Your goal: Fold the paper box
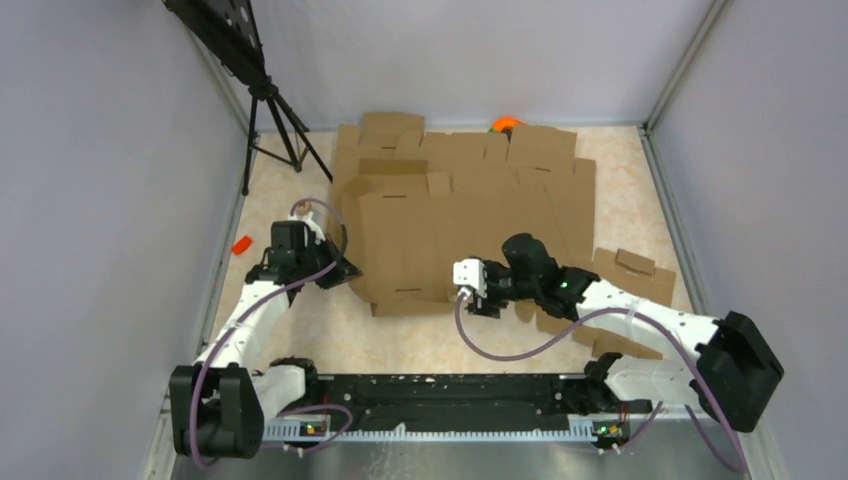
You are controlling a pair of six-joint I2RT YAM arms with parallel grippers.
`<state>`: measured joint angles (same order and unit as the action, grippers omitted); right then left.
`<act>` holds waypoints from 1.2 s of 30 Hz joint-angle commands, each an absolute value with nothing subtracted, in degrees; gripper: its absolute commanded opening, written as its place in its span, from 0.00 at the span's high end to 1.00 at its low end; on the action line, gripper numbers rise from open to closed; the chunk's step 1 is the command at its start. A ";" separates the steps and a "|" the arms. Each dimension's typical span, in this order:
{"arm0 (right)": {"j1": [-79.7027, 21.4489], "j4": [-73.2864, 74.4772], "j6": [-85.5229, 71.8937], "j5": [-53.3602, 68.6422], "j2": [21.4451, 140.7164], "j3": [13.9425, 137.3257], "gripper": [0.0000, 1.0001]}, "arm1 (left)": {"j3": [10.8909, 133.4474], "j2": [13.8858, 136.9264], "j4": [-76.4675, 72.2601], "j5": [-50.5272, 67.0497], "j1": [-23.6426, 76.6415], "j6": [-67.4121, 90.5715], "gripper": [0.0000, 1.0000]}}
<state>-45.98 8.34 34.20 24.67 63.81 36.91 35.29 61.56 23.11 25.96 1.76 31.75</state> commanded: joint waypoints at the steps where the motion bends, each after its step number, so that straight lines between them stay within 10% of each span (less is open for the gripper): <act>1: -47.80 13.04 50.57 22.76 67.88 39.29 0.41 | 34.25 58.99 18.69 27.63 1.24 32.98 1.00; 12: -47.92 8.03 55.20 14.08 77.04 40.33 0.57 | 33.76 59.74 18.91 29.36 1.14 32.01 1.00; 20: -48.07 7.85 55.58 18.52 79.52 42.52 1.00 | 34.08 60.42 19.44 29.56 1.14 30.89 1.00; 36: -55.24 28.90 42.22 18.39 66.70 45.04 1.00 | 31.86 64.17 15.03 37.60 3.75 32.20 0.99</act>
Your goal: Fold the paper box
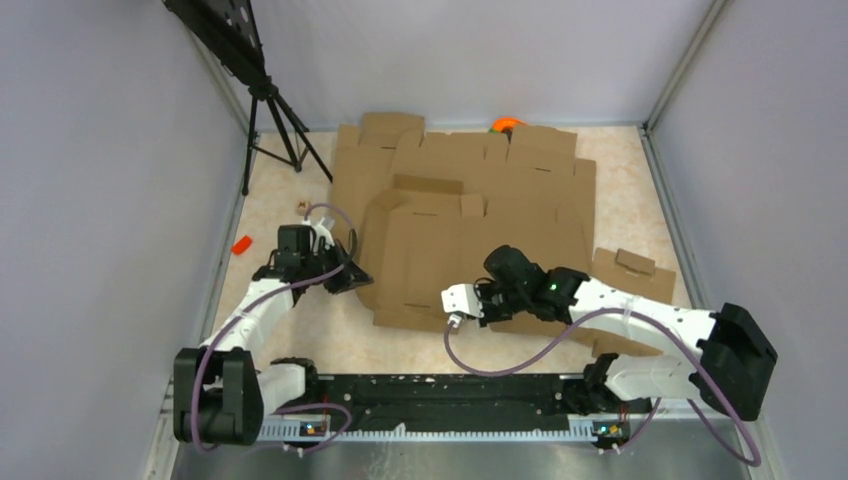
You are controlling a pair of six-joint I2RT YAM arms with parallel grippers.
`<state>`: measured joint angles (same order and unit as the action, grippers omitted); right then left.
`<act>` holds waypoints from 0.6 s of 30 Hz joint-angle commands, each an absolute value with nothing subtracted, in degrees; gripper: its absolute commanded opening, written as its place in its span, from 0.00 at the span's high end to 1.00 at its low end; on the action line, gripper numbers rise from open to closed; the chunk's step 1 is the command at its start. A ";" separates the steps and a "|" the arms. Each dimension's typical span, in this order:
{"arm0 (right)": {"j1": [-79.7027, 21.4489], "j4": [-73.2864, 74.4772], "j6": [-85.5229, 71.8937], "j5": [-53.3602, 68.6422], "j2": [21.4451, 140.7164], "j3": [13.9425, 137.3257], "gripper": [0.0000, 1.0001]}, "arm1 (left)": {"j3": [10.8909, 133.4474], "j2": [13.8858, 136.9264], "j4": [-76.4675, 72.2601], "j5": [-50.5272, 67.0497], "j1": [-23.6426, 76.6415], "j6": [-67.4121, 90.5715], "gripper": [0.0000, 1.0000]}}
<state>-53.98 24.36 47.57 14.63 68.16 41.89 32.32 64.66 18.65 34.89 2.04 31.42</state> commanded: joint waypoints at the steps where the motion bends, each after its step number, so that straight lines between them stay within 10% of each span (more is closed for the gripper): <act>1: -55.20 29.09 40.82 17.83 66.78 44.82 0.93 | 31.74 64.21 15.10 37.24 4.50 32.29 0.99; 3: -55.22 27.97 38.22 15.74 66.62 44.00 0.66 | 31.57 64.68 15.29 36.21 6.15 32.54 0.98; 8: -55.25 21.76 31.60 14.42 64.50 42.47 0.37 | 30.83 65.43 14.89 33.56 8.30 33.91 0.86; 13: -55.21 11.36 23.54 19.99 58.99 38.90 0.31 | 31.42 63.89 16.24 33.05 8.43 34.01 0.53; 18: -55.20 2.57 16.41 23.29 55.12 35.46 0.29 | 31.31 61.24 18.87 33.14 8.44 34.19 0.42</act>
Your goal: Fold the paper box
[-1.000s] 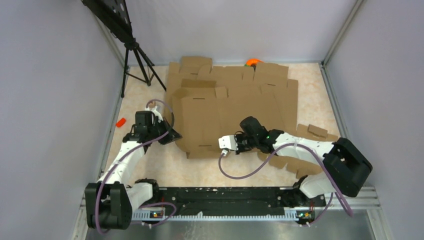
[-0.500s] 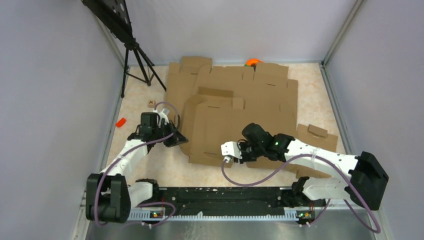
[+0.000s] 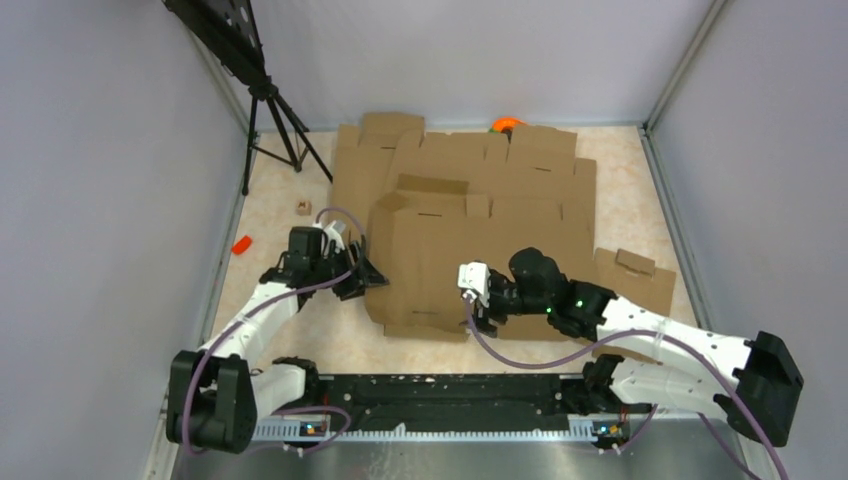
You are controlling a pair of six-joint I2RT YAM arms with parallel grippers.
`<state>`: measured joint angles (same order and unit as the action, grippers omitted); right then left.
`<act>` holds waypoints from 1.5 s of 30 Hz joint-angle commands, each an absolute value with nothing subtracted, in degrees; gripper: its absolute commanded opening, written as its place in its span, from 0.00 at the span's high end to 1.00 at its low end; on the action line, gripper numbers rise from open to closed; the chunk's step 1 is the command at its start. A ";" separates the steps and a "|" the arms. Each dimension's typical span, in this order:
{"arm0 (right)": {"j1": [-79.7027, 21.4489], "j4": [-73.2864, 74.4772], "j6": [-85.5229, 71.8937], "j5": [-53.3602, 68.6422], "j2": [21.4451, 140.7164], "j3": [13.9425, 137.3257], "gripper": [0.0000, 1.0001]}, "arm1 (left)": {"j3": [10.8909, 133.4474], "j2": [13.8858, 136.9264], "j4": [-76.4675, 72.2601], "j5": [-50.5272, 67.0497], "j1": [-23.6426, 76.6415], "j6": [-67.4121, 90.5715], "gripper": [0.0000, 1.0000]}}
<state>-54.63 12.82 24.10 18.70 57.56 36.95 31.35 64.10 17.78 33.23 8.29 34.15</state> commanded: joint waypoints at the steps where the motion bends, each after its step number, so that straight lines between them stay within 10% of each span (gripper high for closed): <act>1: -55.22 2.37 16.03 24.51 55.19 35.31 0.29 | 31.27 60.62 19.54 33.33 8.44 34.26 0.42; 19: -53.80 -16.16 -9.88 5.57 63.80 33.64 0.21 | 35.40 62.75 21.96 27.99 15.96 34.31 0.52; 27: -42.80 3.79 -24.54 0.55 66.54 43.88 0.02 | 39.09 66.93 25.14 20.43 18.98 30.61 0.57; 34: -30.23 -0.39 -31.40 13.08 68.92 38.69 0.35 | 42.89 71.51 24.77 18.65 18.93 29.39 0.55; 45: -29.97 -3.64 -30.72 17.43 78.91 37.10 0.45 | 45.57 75.66 24.64 19.71 19.82 28.71 0.80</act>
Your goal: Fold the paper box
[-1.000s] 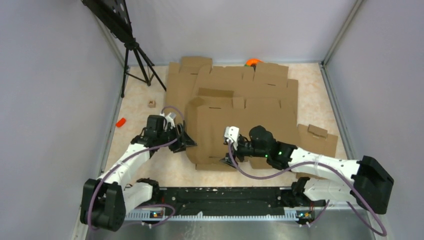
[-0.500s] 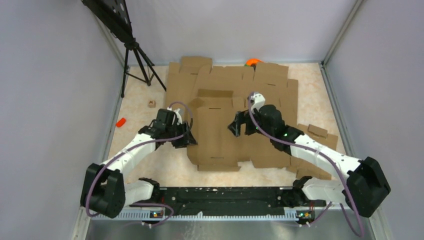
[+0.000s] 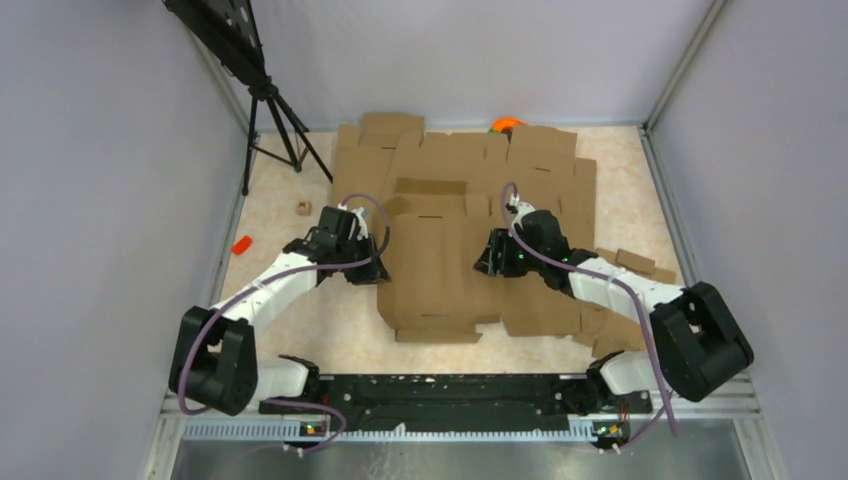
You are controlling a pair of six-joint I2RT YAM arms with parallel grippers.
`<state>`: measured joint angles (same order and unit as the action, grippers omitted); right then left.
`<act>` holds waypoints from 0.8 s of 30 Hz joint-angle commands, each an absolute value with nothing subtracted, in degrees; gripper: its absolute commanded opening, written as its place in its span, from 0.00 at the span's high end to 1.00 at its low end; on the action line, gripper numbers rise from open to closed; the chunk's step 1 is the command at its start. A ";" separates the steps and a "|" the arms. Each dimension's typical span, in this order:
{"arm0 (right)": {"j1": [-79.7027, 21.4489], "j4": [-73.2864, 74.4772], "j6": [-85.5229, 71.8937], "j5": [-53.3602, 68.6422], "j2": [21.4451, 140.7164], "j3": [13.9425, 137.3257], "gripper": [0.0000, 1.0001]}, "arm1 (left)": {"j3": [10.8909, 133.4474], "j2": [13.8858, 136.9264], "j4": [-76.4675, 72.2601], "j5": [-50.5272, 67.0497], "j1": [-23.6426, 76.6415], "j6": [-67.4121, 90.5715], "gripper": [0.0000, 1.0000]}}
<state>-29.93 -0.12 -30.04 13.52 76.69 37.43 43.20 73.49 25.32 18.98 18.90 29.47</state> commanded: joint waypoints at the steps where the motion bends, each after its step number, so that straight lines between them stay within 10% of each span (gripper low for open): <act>1: -29.97 -3.95 -30.93 18.16 80.04 37.09 0.45 | 46.02 76.22 24.66 19.46 20.37 28.81 0.80; 11: -30.10 -8.63 -33.07 27.34 91.32 37.18 0.45 | 51.12 78.97 28.19 16.75 24.48 29.34 0.60; 24: -31.14 -7.87 -31.92 28.01 91.19 37.19 0.45 | 55.07 85.32 29.94 15.03 29.97 29.01 0.61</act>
